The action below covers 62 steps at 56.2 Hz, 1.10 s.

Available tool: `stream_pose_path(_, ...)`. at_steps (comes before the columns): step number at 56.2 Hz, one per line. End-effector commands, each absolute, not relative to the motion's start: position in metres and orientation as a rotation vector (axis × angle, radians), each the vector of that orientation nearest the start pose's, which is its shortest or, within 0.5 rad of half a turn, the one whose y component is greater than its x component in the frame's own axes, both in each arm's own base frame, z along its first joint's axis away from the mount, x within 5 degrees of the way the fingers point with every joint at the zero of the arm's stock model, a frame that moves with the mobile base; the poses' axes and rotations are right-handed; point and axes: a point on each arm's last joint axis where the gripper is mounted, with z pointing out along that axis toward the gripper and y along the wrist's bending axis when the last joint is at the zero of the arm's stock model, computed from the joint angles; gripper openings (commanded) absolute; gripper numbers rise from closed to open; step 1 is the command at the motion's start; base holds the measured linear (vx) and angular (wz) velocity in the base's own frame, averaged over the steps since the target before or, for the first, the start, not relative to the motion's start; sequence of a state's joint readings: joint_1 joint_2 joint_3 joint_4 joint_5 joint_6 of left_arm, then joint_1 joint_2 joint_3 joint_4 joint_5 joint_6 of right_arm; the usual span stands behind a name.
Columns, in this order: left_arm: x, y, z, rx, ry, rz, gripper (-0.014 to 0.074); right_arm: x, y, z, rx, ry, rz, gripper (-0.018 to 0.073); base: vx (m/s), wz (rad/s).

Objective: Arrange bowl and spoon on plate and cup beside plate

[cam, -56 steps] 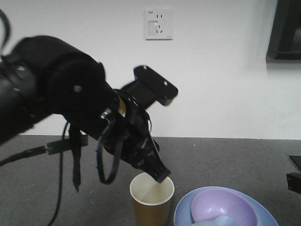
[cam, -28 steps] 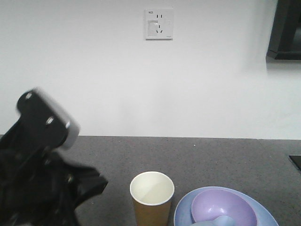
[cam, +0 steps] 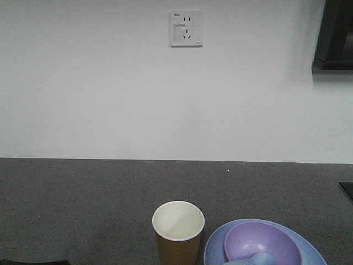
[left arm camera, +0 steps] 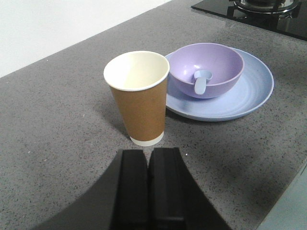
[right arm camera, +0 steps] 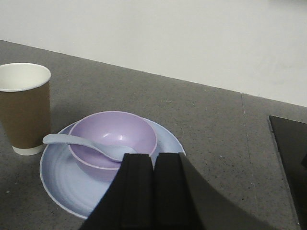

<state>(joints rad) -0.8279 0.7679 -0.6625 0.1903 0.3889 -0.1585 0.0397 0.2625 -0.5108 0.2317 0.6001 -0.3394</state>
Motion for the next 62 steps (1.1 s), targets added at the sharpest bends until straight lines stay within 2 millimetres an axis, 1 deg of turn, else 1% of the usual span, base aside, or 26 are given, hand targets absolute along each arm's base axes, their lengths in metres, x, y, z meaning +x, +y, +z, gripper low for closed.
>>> stream_pose_path(1, 0.111, -0.115, 0.346, 0.738, 1.734, -0.513, -0.0006, 0.055, 0.013, 0.33, -0.24, 1.699, 0.029, -0.0008, 0.0, 0.0)
stream_pose_path(21, 0.111, -0.115, 0.345, 0.74, 1.727, -0.515, -0.0006, 0.055, 0.013, 0.33, -0.24, 1.699, 0.029, -0.0008, 0.0, 0.0)
stream_pose_path(25, 0.111, -0.116, 0.345, 0.739, 1.699, -0.523, -0.0006, 0.055, 0.013, 0.33, -0.24, 1.699, 0.029, -0.0008, 0.0, 0.0)
stream_pose_path(31, 0.114, -0.113, 0.342, 0.75, 1.62, -0.484, -0.0006, 0.055, 0.013, 0.33, -0.24, 1.699, 0.029, -0.0008, 0.0, 0.0)
stream_pose_path(34, 0.118, -0.107, 0.338, 0.701, 1.601, -0.461, -0.0006, 0.055, 0.013, 0.33, -0.24, 1.699, 0.029, -0.0008, 0.0, 0.01)
stream_pose_path(37, 0.119, -0.096, 0.332, 0.616, 1.582, -0.455, -0.0006, 0.055, 0.013, 0.33, -0.24, 1.699, 0.028, -0.0008, 0.0, 0.01)
stream_pose_path(39, 0.118, -0.085, 0.33, 0.544, 1.559, -0.446, -0.0006, 0.055, 0.013, 0.33, -0.24, 1.699, 0.029, -0.0008, 0.0, 0.0)
stream_pose_path(42, 0.114, -0.073, 0.32, 0.469, 1.553, -0.426, -0.0006, 0.055, 0.013, 0.33, -0.24, 1.699, 0.029, -0.0008, 0.0, 0.0)
stream_pose_path(43, 0.111, -0.065, 0.318, 0.429, 1.535, -0.409, -0.0006, 0.055, 0.013, 0.33, -0.24, 1.699, 0.029, -0.0008, 0.0, 0.0)
stream_pose_path(48, 0.099, -0.045, 0.301, 0.325, 1.515, -0.339, -0.0006, 0.055, 0.013, 0.33, -0.24, 1.699, 0.029, -0.0008, 0.0, 0.0)
stream_pose_path(52, 0.086, -0.028, 0.28, 0.224, 1.511, -0.267, -0.0006, 0.055, 0.013, 0.33, -0.24, 1.699, 0.029, -0.0008, 0.0, 0.0)
stream_pose_path(57, 0.069, -0.014, 0.259, 0.13, 1.464, -0.177, -0.0006, 0.055, 0.013, 0.33, -0.24, 1.699, 0.029, -0.0008, 0.0, 0.0)
stream_pose_path(62, 0.057, -0.007, 0.239, 0.08, 1.431, -0.107, -0.0006, 0.055, 0.013, 0.33, -0.24, 1.699, 0.029, -0.0008, 0.0, 0.0)
